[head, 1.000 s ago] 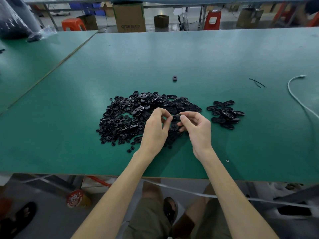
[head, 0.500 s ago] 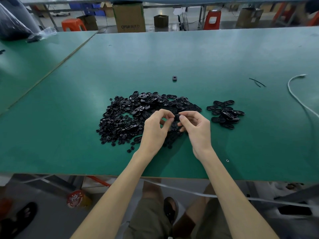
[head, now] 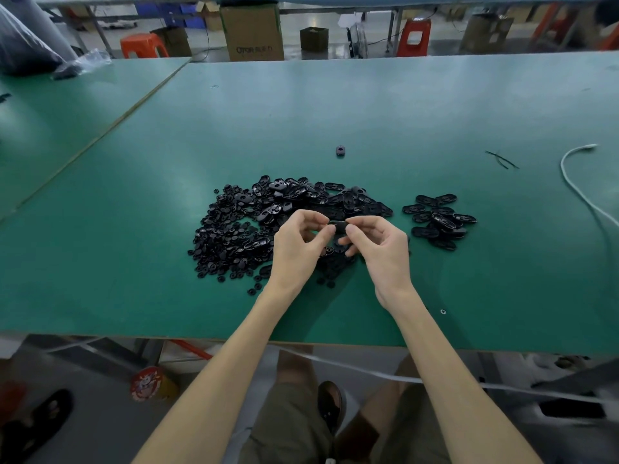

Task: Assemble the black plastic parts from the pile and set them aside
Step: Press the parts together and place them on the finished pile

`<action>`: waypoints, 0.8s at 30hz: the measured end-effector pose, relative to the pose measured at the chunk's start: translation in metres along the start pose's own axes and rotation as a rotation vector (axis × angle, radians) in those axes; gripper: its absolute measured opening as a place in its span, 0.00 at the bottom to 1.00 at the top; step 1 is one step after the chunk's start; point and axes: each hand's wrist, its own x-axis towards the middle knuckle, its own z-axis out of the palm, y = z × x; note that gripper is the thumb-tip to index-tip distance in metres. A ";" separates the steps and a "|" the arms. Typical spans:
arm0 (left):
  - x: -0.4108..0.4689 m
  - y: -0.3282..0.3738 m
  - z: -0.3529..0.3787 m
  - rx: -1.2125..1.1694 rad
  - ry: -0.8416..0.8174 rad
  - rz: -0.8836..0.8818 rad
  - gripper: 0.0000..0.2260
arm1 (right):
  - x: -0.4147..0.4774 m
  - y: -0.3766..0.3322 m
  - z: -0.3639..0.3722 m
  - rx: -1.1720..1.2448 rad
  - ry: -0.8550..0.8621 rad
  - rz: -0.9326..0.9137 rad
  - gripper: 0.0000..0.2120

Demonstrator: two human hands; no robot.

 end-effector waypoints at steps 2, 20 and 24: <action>0.000 0.000 0.000 0.022 -0.011 0.001 0.05 | 0.000 0.000 0.000 0.005 -0.001 0.000 0.04; -0.001 0.004 -0.002 0.043 0.044 0.058 0.09 | 0.001 0.000 0.000 0.068 -0.040 -0.011 0.05; -0.001 0.006 -0.001 -0.002 0.008 0.058 0.07 | 0.001 -0.001 0.000 0.118 -0.056 -0.007 0.05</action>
